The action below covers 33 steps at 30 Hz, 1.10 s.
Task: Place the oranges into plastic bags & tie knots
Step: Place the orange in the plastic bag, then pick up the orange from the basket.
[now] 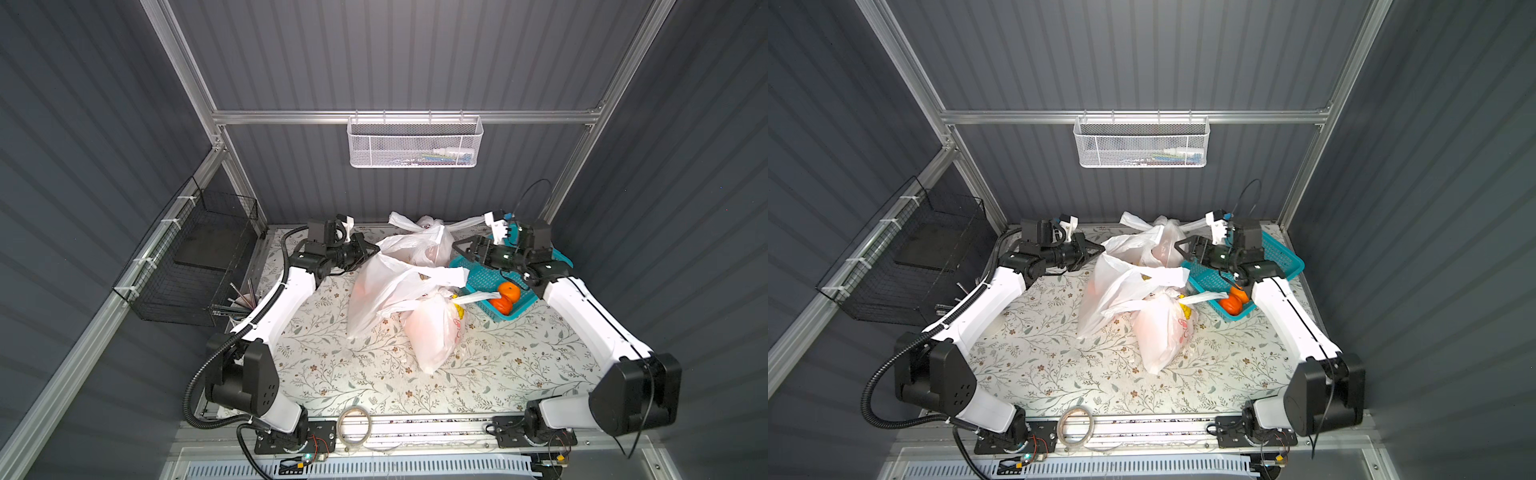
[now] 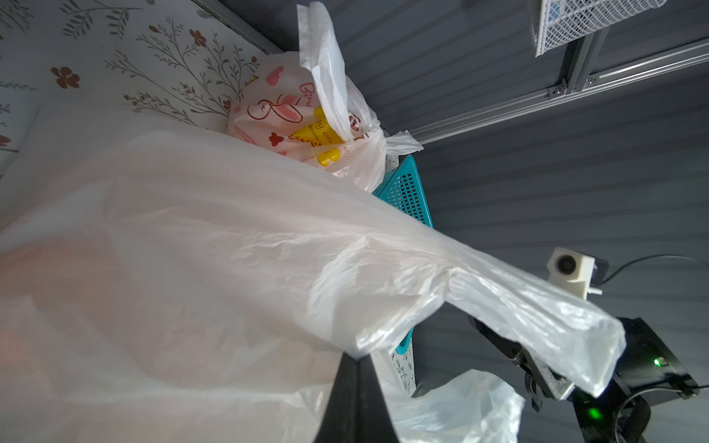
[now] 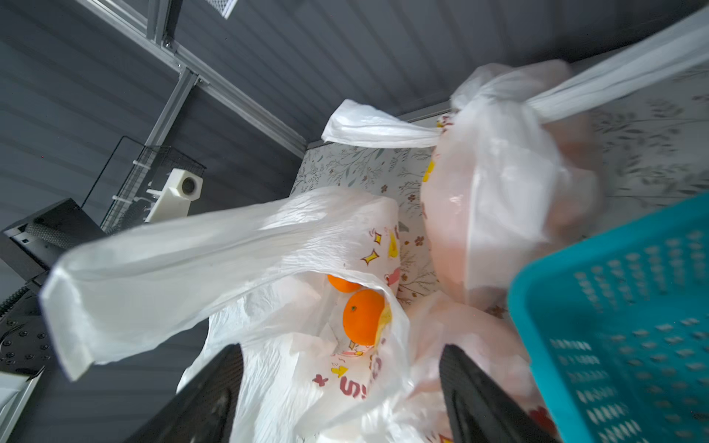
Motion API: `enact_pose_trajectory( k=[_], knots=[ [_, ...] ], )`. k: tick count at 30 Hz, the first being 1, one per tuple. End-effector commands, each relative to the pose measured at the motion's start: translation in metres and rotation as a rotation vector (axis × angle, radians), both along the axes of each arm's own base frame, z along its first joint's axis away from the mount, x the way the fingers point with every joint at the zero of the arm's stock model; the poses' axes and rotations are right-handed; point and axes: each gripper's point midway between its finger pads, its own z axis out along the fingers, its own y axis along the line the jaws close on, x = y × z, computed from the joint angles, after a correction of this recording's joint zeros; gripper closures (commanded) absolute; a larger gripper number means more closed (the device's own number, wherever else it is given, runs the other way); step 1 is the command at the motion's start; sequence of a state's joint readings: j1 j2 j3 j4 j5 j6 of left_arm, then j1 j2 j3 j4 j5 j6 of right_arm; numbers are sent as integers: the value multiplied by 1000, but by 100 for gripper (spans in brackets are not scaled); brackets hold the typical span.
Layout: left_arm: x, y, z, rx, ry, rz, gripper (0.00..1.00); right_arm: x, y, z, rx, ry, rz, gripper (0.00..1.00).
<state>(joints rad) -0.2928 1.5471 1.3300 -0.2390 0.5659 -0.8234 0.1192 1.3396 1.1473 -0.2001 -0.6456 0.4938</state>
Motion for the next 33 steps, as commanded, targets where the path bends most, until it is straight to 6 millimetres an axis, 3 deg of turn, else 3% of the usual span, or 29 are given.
enact_pose_trajectory(
  k=[1, 5, 8, 12, 24, 33],
  knots=[
    [2, 1, -2, -7, 6, 4, 100, -4, -44, -33, -131, 78, -111, 15],
    [0, 1, -1, -6, -1, -2, 100, -3, -109, -73, -433, 236, -256, 14],
    [-2, 2, -1, -4, -4, -2, 100, -5, -142, -100, -620, 360, -291, 13],
    [-4, 3, -1, 3, -4, -4, 100, -1, -170, -130, -747, 498, -300, 13],
    [-7, 4, 0, 11, -7, -7, 100, 24, -180, -204, -826, 711, -216, 5],
    [-6, 4, 0, 14, -7, -5, 100, 16, -173, -245, -801, 830, -154, 15]
  ],
)
